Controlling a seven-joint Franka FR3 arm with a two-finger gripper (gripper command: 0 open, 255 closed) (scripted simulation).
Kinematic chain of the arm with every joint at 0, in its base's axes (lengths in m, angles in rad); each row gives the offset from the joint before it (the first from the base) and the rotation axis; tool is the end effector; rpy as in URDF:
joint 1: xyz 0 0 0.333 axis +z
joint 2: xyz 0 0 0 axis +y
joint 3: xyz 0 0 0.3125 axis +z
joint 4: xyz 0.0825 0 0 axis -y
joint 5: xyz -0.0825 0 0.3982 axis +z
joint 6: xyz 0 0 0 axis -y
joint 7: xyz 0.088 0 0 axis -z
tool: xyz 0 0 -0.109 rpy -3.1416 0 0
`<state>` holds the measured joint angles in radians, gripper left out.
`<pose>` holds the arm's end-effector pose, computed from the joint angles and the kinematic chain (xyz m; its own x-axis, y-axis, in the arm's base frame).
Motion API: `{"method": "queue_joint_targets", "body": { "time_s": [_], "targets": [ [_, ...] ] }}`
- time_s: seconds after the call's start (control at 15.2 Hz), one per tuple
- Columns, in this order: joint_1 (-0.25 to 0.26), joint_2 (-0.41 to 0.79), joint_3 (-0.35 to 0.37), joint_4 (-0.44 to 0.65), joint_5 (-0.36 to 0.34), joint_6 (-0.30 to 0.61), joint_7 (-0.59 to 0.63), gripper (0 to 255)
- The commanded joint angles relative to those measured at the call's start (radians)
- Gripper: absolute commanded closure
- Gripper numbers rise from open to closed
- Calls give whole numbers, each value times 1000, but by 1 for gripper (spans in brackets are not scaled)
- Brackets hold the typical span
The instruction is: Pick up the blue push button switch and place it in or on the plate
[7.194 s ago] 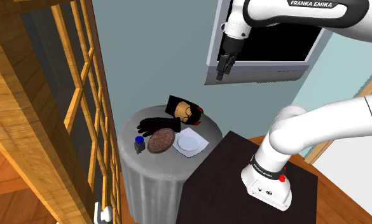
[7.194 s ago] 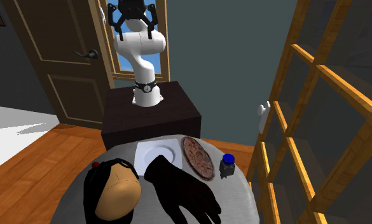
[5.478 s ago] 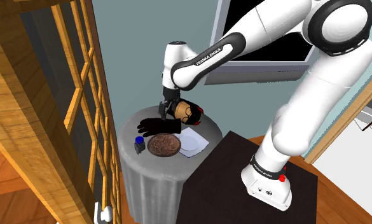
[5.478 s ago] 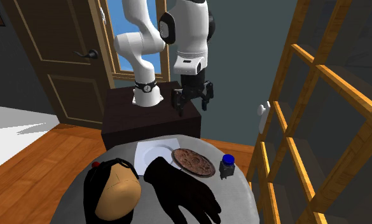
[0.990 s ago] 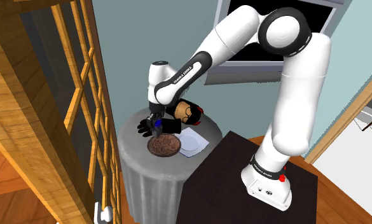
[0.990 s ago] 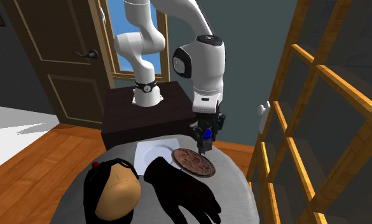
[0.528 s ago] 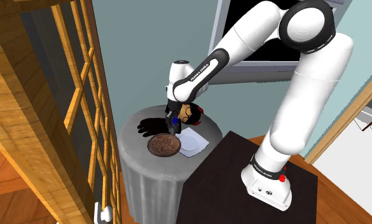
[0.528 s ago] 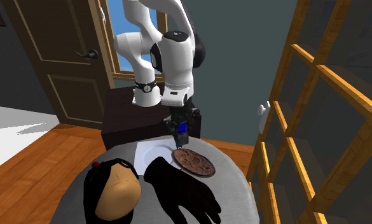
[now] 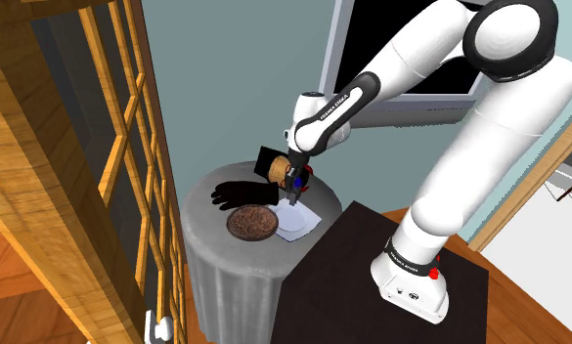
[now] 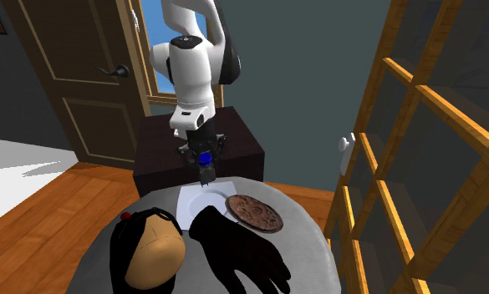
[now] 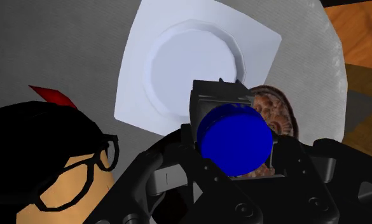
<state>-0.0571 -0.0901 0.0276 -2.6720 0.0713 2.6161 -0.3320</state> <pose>0.4268 -0.0144 0.2520 0.9702 0.2383 0.0429 0.2394 -0.9707 -0.0226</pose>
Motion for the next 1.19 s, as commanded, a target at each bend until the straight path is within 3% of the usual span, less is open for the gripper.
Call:
{"method": "queue_joint_targets", "body": {
  "time_s": [0.0, 0.99, 1.12],
  "targets": [
    [-9, 14, -12, -14, 3, 27, -25, 255],
    [-9, 263, -2, -7, 45, 269, -63, 255],
    [-9, 263, -1, -7, 45, 269, -63, 255]
  ]
}}
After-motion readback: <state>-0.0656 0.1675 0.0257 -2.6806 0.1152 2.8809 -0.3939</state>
